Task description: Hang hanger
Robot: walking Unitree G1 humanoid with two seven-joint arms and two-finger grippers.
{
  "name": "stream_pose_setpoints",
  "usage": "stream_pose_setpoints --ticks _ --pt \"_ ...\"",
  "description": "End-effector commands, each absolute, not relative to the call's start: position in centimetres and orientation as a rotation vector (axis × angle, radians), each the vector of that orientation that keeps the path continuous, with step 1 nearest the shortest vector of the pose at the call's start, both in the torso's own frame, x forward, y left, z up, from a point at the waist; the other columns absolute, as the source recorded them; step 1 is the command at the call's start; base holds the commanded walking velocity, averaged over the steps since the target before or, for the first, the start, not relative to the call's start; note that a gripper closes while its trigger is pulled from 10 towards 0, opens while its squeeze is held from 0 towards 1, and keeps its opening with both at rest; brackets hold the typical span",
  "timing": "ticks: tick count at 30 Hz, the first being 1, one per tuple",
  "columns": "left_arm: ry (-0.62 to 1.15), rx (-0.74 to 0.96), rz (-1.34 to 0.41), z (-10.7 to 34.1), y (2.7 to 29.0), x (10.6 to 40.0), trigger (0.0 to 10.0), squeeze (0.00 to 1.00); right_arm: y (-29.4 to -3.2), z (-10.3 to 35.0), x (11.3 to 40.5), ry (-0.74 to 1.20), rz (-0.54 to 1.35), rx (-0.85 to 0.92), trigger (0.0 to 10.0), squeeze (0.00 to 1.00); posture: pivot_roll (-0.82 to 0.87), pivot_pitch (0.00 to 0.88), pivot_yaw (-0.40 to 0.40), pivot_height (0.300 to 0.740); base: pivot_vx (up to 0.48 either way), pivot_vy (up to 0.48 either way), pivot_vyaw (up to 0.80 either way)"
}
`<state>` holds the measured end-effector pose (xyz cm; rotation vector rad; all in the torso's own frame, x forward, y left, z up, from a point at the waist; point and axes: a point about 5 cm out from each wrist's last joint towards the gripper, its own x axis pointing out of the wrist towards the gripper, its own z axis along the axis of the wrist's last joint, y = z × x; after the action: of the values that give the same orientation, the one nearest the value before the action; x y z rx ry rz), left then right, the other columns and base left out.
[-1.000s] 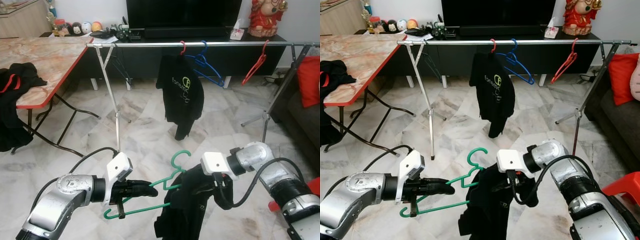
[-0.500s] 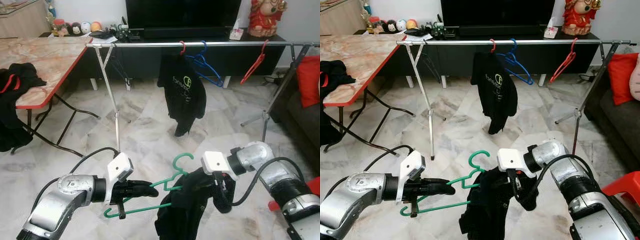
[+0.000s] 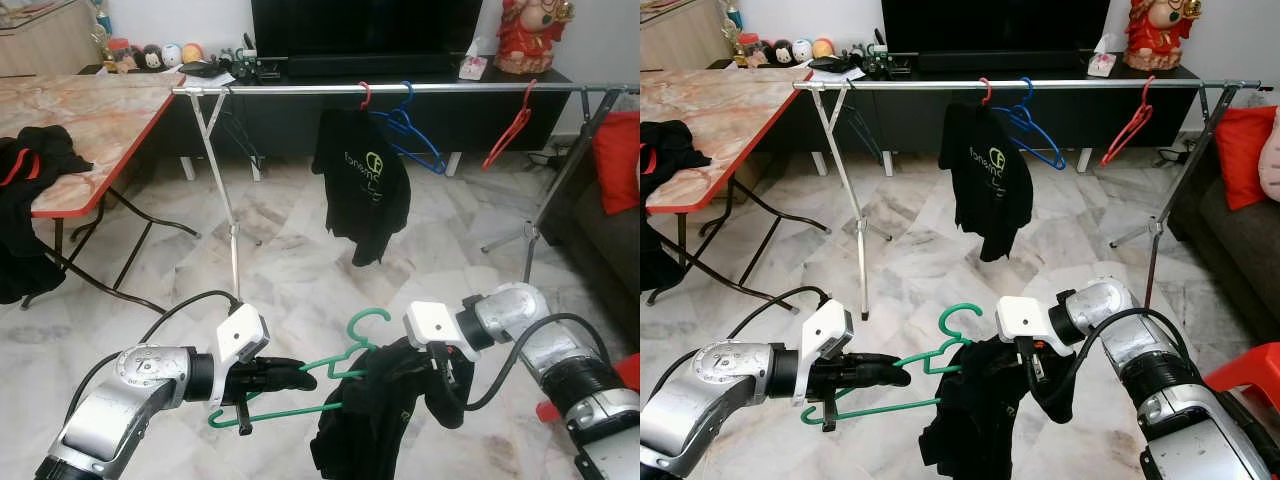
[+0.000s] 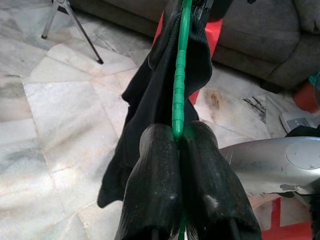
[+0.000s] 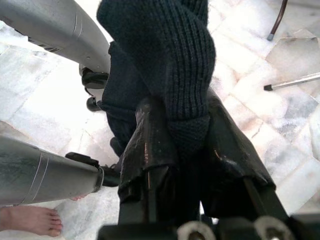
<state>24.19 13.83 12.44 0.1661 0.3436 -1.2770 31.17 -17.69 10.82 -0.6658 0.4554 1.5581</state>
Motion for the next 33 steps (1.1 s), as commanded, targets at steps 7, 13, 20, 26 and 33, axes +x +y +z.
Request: stream_pose_setpoints --ticks 7,13,20,26,33 --pt "0.258 0.187 -1.314 14.1 13.5 24.6 10.0 1.0 -16.9 10.6 30.8 0.444 1.609 -0.672 0.0 0.0 -0.09 0.004 0.008 0.74 0.0 0.0 0.0" --pt "0.258 0.191 -1.321 14.2 13.8 24.5 10.0 1.0 -17.2 10.3 30.9 0.459 1.588 -0.698 0.0 0.0 -0.09 0.004 0.01 0.74 0.0 0.0 0.0" --pt "0.257 0.201 -1.305 14.7 14.7 24.6 10.0 1.0 -18.4 9.2 31.1 0.516 1.48 -0.79 0.0 0.0 -0.09 0.006 0.013 0.74 0.0 0.0 0.0" --pt "0.208 0.183 -1.187 15.5 16.3 25.4 10.0 1.0 -19.1 8.5 31.7 0.533 1.333 -0.835 0.0 0.0 -0.09 0.008 0.018 0.74 0.0 0.0 0.0" --pt "0.161 0.126 -1.006 15.5 18.1 25.9 10.0 1.0 -19.4 9.0 32.9 0.491 1.177 -0.841 0.0 0.0 -0.08 0.009 0.022 0.74 0.0 0.0 0.0"
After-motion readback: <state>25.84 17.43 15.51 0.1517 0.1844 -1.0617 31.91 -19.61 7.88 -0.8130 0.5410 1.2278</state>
